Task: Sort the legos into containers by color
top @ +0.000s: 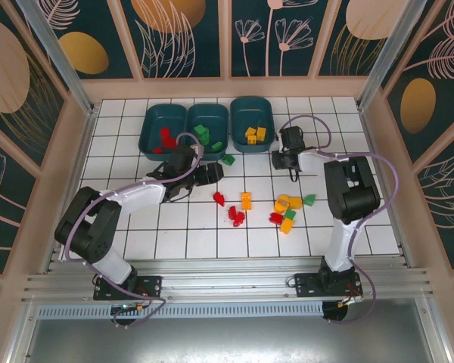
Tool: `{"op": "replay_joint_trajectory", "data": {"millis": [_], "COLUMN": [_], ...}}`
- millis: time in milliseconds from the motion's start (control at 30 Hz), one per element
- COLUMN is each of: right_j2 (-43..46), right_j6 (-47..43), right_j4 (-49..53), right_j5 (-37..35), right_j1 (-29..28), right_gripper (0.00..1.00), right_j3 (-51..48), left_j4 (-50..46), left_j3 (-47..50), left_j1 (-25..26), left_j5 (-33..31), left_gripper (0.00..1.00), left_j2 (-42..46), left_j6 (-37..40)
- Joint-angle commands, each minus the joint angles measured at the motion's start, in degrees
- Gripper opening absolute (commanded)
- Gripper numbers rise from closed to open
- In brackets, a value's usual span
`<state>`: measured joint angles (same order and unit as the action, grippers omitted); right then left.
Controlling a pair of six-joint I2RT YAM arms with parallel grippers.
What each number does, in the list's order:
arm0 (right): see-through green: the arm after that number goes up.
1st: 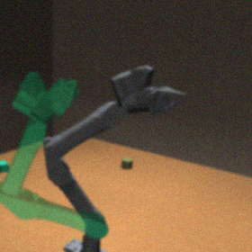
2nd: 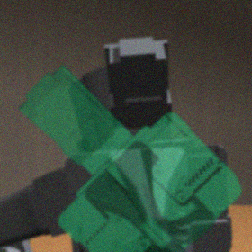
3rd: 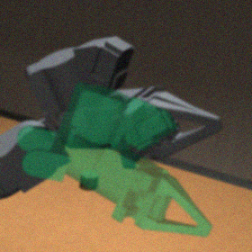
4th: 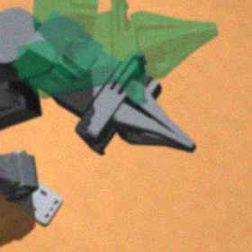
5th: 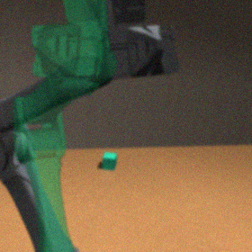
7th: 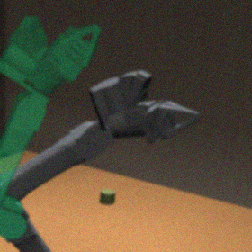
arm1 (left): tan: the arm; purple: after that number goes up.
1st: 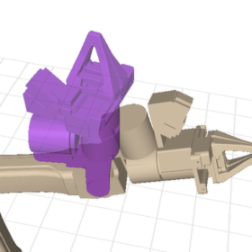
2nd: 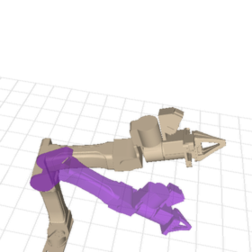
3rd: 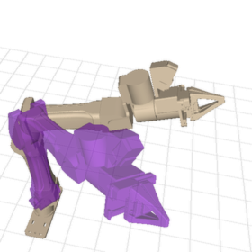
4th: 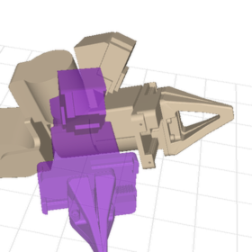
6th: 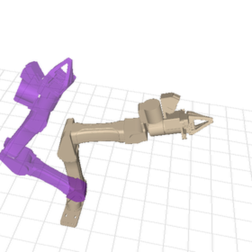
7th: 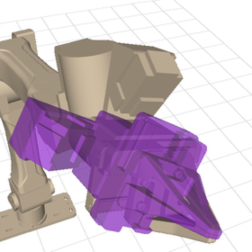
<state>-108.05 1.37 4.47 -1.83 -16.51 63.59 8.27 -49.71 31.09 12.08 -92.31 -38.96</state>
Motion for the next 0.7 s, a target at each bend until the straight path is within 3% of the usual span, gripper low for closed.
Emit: {"op": "replay_joint_trajectory", "data": {"millis": [0,100,233,400,567,667], "right_j2": [9.8,15.8,14.7,2.0,-11.0,-16.5], "right_j6": [4.2,6.8,8.0,9.0,7.9,8.3], "right_j4": [-2.1,-3.9,-5.7,-6.4,-2.9,-0.8], "right_j5": [0.6,0.7,2.8,4.6,4.6,4.1], "right_j1": [-2.5,-6.5,-12.2,-17.1,-19.4,-19.6], "right_gripper": [0.13,0.13,0.13,0.13,0.15,0.29], "right_j3": [-4.1,-6.5,-2.4,11.4,27.7,35.1], "left_j4": [-0.9,-1.5,0.1,3.0,0.8,-0.2], "left_j3": [1.9,5.4,12.4,21.5,23.6,24.0], "left_j1": [0.2,-0.4,-4.5,-11.7,-11.9,-11.9], "left_j5": [-3.9,-10.3,-14.6,-12.1,-10.7,-9.9], "left_gripper": [0.78,0.85,0.92,0.99,0.99,0.99], "left_j2": [6.3,13.0,21.0,28.3,32.0,33.3], "left_j6": [0.9,-0.4,-6.2,-13.5,-12.9,-12.8]}}
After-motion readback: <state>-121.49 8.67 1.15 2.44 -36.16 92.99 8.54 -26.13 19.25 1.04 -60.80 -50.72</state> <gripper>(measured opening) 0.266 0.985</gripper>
